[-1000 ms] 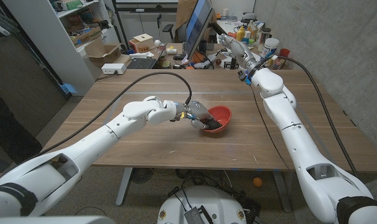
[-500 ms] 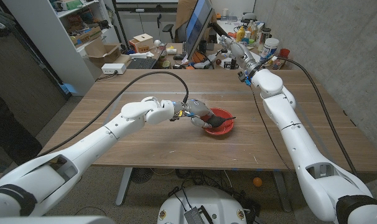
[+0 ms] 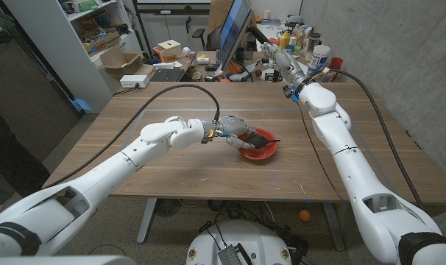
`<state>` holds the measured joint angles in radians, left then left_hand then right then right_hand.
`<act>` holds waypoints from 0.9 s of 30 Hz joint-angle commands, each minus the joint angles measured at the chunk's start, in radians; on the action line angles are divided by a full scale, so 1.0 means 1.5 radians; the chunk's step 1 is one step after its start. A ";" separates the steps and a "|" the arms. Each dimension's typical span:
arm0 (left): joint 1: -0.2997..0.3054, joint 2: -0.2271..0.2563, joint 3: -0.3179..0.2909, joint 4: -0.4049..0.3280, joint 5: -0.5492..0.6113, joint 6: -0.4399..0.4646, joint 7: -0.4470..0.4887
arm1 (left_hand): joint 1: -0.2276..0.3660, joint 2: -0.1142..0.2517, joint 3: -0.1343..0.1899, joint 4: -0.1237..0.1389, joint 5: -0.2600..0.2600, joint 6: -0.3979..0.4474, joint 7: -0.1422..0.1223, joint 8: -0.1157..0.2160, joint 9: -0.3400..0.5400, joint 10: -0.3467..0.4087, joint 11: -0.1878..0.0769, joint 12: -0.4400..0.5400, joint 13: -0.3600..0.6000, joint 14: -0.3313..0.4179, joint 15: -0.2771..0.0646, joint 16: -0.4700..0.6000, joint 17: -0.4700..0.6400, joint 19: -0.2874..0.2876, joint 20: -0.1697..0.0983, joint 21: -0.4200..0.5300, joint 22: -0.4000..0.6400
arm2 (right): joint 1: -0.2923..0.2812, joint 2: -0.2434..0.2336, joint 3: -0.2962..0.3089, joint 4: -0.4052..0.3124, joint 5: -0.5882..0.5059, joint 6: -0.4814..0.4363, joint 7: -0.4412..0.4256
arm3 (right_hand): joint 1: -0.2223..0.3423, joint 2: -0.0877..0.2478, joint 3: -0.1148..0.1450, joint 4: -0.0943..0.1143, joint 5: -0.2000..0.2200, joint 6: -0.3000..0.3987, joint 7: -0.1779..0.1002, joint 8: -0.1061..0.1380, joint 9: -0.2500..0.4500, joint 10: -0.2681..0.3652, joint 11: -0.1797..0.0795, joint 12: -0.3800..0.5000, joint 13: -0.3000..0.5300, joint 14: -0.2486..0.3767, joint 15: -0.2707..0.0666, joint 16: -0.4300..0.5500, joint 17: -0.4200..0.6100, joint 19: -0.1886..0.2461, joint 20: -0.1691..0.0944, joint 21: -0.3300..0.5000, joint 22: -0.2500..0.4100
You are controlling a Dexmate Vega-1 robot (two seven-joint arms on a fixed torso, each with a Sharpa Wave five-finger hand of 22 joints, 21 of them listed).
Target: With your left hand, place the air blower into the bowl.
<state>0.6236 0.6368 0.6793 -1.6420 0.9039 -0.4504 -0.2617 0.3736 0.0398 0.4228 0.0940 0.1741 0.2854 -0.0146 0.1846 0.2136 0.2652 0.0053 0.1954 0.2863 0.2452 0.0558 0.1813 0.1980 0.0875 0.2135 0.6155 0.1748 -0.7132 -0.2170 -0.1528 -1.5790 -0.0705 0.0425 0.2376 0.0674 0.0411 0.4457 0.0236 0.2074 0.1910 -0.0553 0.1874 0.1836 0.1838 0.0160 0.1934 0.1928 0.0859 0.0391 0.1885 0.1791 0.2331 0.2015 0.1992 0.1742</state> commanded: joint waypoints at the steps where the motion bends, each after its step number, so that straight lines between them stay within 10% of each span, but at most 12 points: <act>1: 0.016 0.017 -0.013 -0.038 0.002 0.006 -0.010 | -0.016 -0.016 -0.012 -0.002 0.000 -0.009 0.002 0.001 -0.002 -0.010 0.001 0.001 -0.001 -0.013 0.003 0.003 0.000 -0.013 0.002 -0.010 0.002 | -0.006 -0.003 0.003 -0.017 0.001 -0.001 0.002 | -0.003 0.001 -0.001 0.000 0.004 0.001 0.000 0.003 0.003 0.000 -0.004 0.002 0.001 0.004 -0.002 0.003 0.002 0.003 -0.007 0.000 0.004; 27: 0.073 0.045 -0.064 -0.133 0.005 0.077 -0.046 | -0.069 -0.070 -0.054 -0.008 0.016 -0.110 -0.002 -0.007 -0.010 -0.087 0.024 -0.003 -0.013 -0.072 0.033 0.002 -0.003 -0.025 0.001 -0.054 0.003 | -0.025 -0.005 0.002 -0.075 -0.010 -0.028 0.001 | -0.008 0.002 -0.003 0.002 0.004 0.003 0.000 0.004 0.003 0.002 -0.004 0.002 0.001 0.005 -0.008 0.003 0.003 0.002 -0.033 0.000 0.004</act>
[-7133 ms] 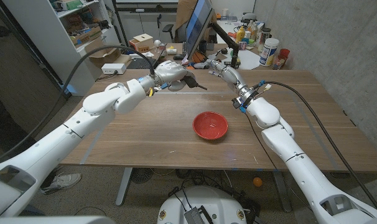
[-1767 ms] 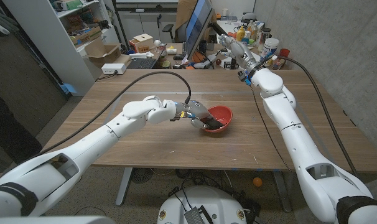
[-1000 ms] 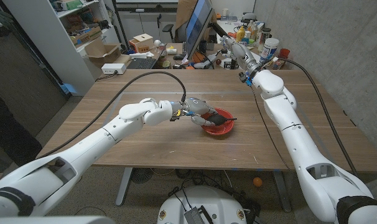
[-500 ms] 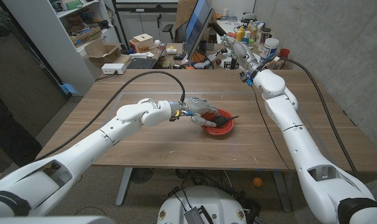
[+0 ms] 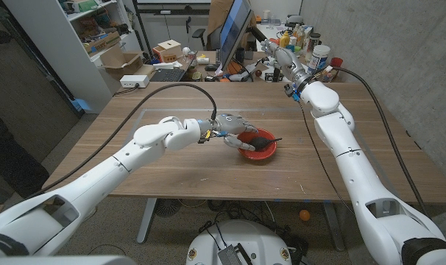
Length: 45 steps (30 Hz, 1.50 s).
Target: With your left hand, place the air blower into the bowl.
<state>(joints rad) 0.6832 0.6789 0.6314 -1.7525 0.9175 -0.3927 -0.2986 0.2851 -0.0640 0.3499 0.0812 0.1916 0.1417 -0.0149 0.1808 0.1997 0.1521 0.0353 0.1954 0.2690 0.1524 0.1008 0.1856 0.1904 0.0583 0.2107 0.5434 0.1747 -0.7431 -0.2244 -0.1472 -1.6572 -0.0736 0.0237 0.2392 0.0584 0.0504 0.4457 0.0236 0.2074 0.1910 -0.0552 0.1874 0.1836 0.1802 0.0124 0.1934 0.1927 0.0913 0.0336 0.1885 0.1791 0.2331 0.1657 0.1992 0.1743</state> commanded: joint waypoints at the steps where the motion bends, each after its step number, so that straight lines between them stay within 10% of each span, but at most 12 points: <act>1: 0.035 0.019 -0.035 -0.062 -0.004 0.041 -0.020 | -0.012 -0.001 -0.007 0.001 0.004 -0.019 -0.002 -0.005 -0.001 -0.014 0.004 -0.003 -0.002 -0.012 0.004 -0.001 0.002 -0.007 0.003 -0.007 0.004 | -0.005 0.000 -0.002 -0.024 -0.009 -0.018 0.000 | -0.002 -0.004 -0.003 0.002 0.004 0.003 0.000 0.004 0.003 0.005 -0.002 0.002 0.001 0.002 -0.005 0.003 0.003 0.002 -0.010 0.000 0.004; 45: 0.086 0.056 -0.144 -0.121 -0.093 0.144 0.091 | -0.058 -0.007 -0.035 0.004 0.007 -0.157 -0.029 -0.006 -0.010 -0.143 0.017 -0.006 -0.028 -0.130 0.031 -0.007 -0.004 -0.056 0.004 -0.077 0.004 | 0.043 0.012 -0.024 0.013 -0.041 -0.039 -0.010 | -0.007 -0.013 -0.010 -0.001 0.004 0.003 0.000 0.004 0.003 0.005 0.003 0.002 0.001 0.000 -0.016 0.002 0.002 -0.004 -0.020 -0.001 0.004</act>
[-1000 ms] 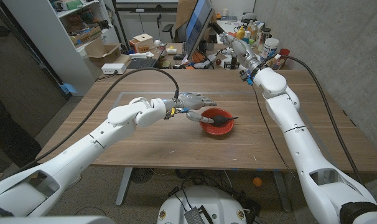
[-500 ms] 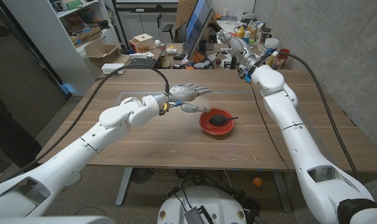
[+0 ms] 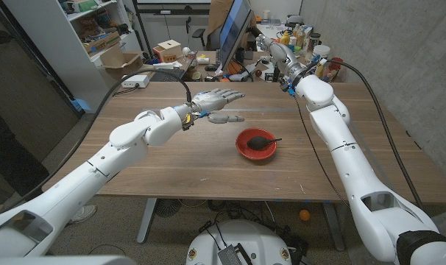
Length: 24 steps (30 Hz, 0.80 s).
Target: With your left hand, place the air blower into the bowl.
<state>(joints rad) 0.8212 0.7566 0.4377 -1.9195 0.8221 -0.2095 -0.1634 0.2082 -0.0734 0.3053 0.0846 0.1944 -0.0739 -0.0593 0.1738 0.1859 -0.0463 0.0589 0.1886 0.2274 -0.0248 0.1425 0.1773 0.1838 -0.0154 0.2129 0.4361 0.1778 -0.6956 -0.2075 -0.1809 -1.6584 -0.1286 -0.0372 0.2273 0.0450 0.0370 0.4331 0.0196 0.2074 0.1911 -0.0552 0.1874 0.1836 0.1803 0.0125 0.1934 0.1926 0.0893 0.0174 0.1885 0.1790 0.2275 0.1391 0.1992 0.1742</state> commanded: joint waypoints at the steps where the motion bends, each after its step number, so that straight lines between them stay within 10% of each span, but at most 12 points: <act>1: -0.007 0.004 -0.014 -0.010 -0.031 0.024 -0.001 | -0.007 -0.001 -0.006 0.001 0.006 -0.016 0.002 -0.002 -0.001 -0.015 0.004 -0.002 -0.001 -0.015 0.003 -0.002 0.000 -0.009 0.002 -0.007 0.002 | 0.012 0.000 -0.002 0.014 -0.005 0.002 -0.002 | 0.002 -0.004 -0.002 0.001 0.004 0.003 0.000 0.004 0.003 0.005 0.003 0.002 0.001 0.001 -0.005 0.002 0.002 0.000 -0.003 -0.001 0.004; 16: -0.004 -0.002 -0.029 -0.028 -0.082 0.046 -0.002 | -0.028 -0.005 -0.021 0.007 0.009 -0.059 0.012 0.000 -0.003 -0.070 0.014 -0.005 -0.011 -0.060 0.011 -0.002 0.000 -0.042 0.002 -0.039 0.002 | 0.019 -0.003 0.006 0.015 -0.011 -0.018 -0.004 | 0.001 -0.005 -0.003 0.001 0.004 0.003 0.000 0.004 0.003 0.003 0.004 0.002 0.001 0.000 -0.005 0.002 0.002 -0.003 0.000 -0.001 0.004; 24: 0.009 0.000 -0.041 -0.041 -0.104 0.051 0.013 | -0.037 -0.005 -0.027 0.010 0.011 -0.074 0.013 0.000 -0.004 -0.094 0.019 -0.006 -0.015 -0.083 0.017 -0.003 0.000 -0.059 0.002 -0.053 0.002 | 0.023 -0.006 0.009 0.014 -0.015 -0.031 0.001 | 0.000 -0.006 -0.005 0.000 0.005 -0.001 -0.001 0.002 0.003 -0.002 0.000 0.001 0.001 -0.006 0.005 0.000 0.002 -0.013 0.042 -0.004 0.004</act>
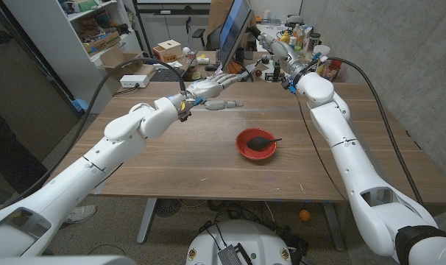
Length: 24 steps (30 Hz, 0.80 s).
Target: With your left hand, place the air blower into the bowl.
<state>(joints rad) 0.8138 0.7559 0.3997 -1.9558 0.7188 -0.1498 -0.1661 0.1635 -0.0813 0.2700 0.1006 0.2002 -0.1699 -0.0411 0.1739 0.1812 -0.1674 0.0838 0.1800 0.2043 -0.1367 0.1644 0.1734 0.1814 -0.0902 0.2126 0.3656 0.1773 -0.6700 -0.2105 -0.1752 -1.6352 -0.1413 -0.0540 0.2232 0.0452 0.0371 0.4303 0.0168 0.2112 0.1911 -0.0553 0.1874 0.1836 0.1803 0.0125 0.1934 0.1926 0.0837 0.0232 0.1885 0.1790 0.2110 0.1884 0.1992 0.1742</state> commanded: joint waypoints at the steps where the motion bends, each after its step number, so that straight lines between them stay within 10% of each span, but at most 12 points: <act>1: 0.016 0.000 -0.018 -0.018 -0.041 0.011 0.017 | -0.008 0.001 -0.004 0.000 0.007 -0.010 0.001 0.001 -0.001 -0.017 0.003 -0.001 0.000 -0.009 0.002 0.000 0.001 -0.010 0.003 -0.007 0.002 | 0.006 -0.004 0.005 -0.002 -0.007 -0.020 0.005 | 0.000 -0.006 -0.003 0.001 0.002 -0.001 -0.002 0.002 0.003 -0.002 0.000 0.001 0.001 -0.003 0.001 0.000 0.002 -0.002 0.010 -0.004 0.004; 24: 0.050 0.005 -0.061 -0.062 -0.154 0.035 0.024 | -0.023 -0.002 -0.016 0.006 0.012 -0.025 -0.002 0.002 -0.001 -0.038 0.010 0.003 -0.003 -0.031 0.011 0.002 0.002 -0.032 0.003 -0.026 0.004 | 0.000 0.002 0.019 -0.019 -0.017 -0.056 0.003 | -0.004 -0.010 -0.007 0.002 0.002 -0.004 -0.004 0.002 0.003 -0.003 0.000 0.001 0.001 -0.011 0.011 -0.001 0.002 -0.025 0.018 -0.010 0.004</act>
<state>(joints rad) 0.8667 0.7582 0.3349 -2.0175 0.5569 -0.1141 -0.1323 0.1386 -0.0827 0.2514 0.1107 0.2141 -0.1698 -0.0411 0.1739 0.1767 -0.1728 0.0893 0.1800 0.1996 -0.1699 0.1732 0.1735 0.1815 -0.1300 0.2127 0.3299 0.1793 -0.6642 -0.2113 -0.1546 -1.6522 -0.1588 -0.1140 0.2282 0.0373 0.0292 0.4264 0.0207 0.2113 0.1873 -0.0590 0.1874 0.1836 0.1803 0.0125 0.1934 0.1926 0.0676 0.0393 0.1885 0.1790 0.1828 0.2165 0.1847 0.1743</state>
